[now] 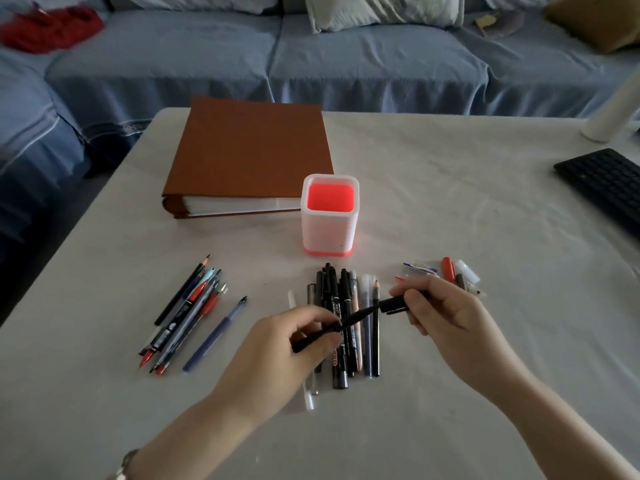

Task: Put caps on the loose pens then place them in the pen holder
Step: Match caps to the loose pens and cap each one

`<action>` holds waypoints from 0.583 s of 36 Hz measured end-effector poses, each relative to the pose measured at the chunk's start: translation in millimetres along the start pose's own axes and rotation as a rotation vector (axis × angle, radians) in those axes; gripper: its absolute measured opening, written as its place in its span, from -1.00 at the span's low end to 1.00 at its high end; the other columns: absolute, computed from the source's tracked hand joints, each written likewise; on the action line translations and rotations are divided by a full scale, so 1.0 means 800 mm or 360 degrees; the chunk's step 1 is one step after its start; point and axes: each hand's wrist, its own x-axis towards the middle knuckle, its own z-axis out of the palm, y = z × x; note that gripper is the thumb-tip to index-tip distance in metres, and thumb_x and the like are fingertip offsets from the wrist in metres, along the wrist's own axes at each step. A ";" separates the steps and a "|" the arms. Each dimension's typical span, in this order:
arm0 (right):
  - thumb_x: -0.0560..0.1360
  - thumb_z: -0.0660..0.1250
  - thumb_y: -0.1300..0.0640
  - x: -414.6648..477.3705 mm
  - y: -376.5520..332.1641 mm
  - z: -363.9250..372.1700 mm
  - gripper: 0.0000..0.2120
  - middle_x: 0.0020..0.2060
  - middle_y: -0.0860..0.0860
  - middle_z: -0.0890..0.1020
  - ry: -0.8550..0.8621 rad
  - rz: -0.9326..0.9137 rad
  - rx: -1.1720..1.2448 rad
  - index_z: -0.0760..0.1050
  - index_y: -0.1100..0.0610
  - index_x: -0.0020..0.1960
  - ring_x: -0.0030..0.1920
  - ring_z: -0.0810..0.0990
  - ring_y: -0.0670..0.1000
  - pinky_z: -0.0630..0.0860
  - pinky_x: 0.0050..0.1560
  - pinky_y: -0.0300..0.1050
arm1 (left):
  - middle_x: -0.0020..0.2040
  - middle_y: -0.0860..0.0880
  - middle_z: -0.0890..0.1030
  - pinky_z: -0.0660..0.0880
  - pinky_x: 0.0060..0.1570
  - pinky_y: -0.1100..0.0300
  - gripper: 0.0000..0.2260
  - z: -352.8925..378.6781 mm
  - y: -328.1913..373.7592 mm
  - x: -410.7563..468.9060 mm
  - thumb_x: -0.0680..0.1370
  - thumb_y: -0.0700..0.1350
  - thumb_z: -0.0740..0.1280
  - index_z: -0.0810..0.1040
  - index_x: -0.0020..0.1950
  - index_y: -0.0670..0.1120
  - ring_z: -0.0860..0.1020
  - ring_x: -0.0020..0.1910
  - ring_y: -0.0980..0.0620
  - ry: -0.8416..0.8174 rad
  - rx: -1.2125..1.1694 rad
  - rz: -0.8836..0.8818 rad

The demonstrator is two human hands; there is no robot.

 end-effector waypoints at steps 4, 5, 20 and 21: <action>0.51 0.21 0.26 -0.004 -0.007 0.009 -0.71 -0.47 -0.13 0.51 -0.0148 0.0036 -0.0006 0.54 -0.08 -0.20 -0.43 0.39 -0.17 0.33 -0.33 -0.36 | -0.21 0.10 0.63 0.45 -0.29 0.24 -0.87 -0.002 0.002 -0.003 0.46 -0.03 0.38 0.57 -0.15 0.24 0.55 -0.30 0.10 -0.0056 0.0146 0.0124; 0.52 0.20 0.27 -0.006 -0.008 0.012 -0.72 -0.48 -0.12 0.50 -0.0200 0.0054 0.0027 0.54 -0.06 -0.20 -0.43 0.38 -0.17 0.33 -0.33 -0.36 | -0.22 0.09 0.62 0.44 -0.29 0.23 -0.92 -0.001 0.002 -0.004 0.46 0.01 0.36 0.56 -0.10 0.21 0.54 -0.30 0.09 -0.0076 0.0185 0.0155; 0.46 0.09 0.07 -0.026 -0.004 0.049 -0.86 -0.38 -0.23 0.48 -0.0182 -0.0232 -0.0091 0.36 -0.16 -0.16 -0.39 0.37 -0.16 0.30 -0.34 -0.39 | -0.42 -0.01 0.63 0.34 -0.44 0.34 -0.88 -0.003 0.010 -0.012 0.42 -0.22 0.40 0.63 -0.27 -0.02 0.45 -0.50 0.12 0.0010 -0.0150 -0.0069; 0.47 0.09 0.08 -0.028 -0.005 0.050 -0.85 -0.37 -0.26 0.48 -0.0197 -0.0264 -0.0103 0.35 -0.16 -0.16 -0.37 0.38 -0.18 0.31 -0.32 -0.40 | -0.45 -0.02 0.61 0.33 -0.47 0.36 -0.86 -0.004 0.012 -0.012 0.43 -0.25 0.39 0.62 -0.28 -0.05 0.43 -0.53 0.15 -0.0024 -0.0258 -0.0125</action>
